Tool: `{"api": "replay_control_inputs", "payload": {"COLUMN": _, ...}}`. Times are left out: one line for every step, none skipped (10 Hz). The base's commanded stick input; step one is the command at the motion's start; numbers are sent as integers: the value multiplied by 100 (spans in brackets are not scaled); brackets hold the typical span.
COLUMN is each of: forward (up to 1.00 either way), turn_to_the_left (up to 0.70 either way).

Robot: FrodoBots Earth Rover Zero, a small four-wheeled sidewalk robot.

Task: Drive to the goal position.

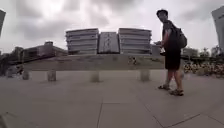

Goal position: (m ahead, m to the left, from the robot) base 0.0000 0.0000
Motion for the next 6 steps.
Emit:
{"api": "replay_control_inputs", "payload": {"forward": 47, "turn_to_the_left": 0}}
{"api": "replay_control_inputs", "payload": {"forward": 38, "turn_to_the_left": 0}}
{"api": "replay_control_inputs", "payload": {"forward": 56, "turn_to_the_left": 0}}
{"api": "replay_control_inputs", "payload": {"forward": 29, "turn_to_the_left": 0}}
{"api": "replay_control_inputs", "payload": {"forward": 6, "turn_to_the_left": 0}}
{"api": "replay_control_inputs", "payload": {"forward": 6, "turn_to_the_left": 0}}
